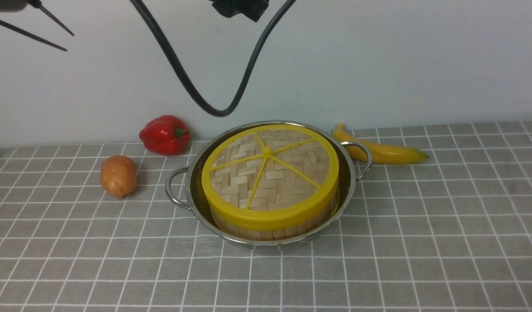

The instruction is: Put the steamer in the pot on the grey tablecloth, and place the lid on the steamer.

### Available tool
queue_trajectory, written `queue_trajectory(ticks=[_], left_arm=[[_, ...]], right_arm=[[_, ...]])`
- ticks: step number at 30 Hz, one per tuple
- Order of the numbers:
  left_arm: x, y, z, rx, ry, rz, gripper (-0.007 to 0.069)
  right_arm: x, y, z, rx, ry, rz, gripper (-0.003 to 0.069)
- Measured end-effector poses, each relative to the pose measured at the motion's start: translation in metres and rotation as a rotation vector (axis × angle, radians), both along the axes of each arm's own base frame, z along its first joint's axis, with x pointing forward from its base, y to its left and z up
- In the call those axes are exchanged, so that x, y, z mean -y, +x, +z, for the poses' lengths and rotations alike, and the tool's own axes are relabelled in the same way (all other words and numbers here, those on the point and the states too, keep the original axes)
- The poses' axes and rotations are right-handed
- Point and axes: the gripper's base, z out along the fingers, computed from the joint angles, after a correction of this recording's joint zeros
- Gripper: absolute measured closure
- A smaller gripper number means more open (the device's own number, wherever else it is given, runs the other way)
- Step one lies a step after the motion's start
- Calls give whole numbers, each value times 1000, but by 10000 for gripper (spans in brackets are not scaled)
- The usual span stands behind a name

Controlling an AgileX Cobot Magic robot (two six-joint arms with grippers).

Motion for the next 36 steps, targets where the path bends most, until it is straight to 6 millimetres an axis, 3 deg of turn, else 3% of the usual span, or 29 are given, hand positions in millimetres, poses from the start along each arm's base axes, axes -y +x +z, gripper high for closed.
queue_trajectory(ticks=[5, 9, 13, 15, 16, 17, 19, 22, 24, 25, 26, 29, 30, 32, 36], left_arm=[[0, 0, 2, 10, -5, 1, 370], [-6, -14, 19, 49, -21, 1, 398], [-24, -58, 68, 170, -73, 1, 404], [-29, -68, 78, 196, -84, 1, 404], [-41, -95, 102, 261, -111, 1, 404], [-43, -101, 106, 271, -116, 1, 404], [-59, -132, 123, 293, -141, 14, 403], [-78, -161, 122, 252, -156, 59, 403], [-94, -174, 101, 187, -160, 128, 402], [-96, -177, 103, 199, -167, 133, 402], [-104, -178, 77, 144, -166, 177, 395], [-118, -183, 32, 99, -187, 260, 392], [-127, -189, -1, 90, -208, 315, 392], [-140, -202, -42, 107, -246, 396, 392], [-159, -237, -104, 191, -339, 541, 391]], right_arm=[[0, 0, 0, 0, 0, 0, 416], [0, 0, 0, 0, 0, 0, 416], [0, 0, 0, 0, 0, 0, 416], [0, 0, 0, 0, 0, 0, 416], [0, 0, 0, 0, 0, 0, 416], [0, 0, 0, 0, 0, 0, 416], [0, 0, 0, 0, 0, 0, 416], [0, 0, 0, 0, 0, 0, 416], [0, 0, 0, 0, 0, 0, 416], [0, 0, 0, 0, 0, 0, 416], [0, 0, 0, 0, 0, 0, 416], [0, 0, 0, 0, 0, 0, 416], [0, 0, 0, 0, 0, 0, 416], [0, 0, 0, 0, 0, 0, 416], [0, 0, 0, 0, 0, 0, 416]])
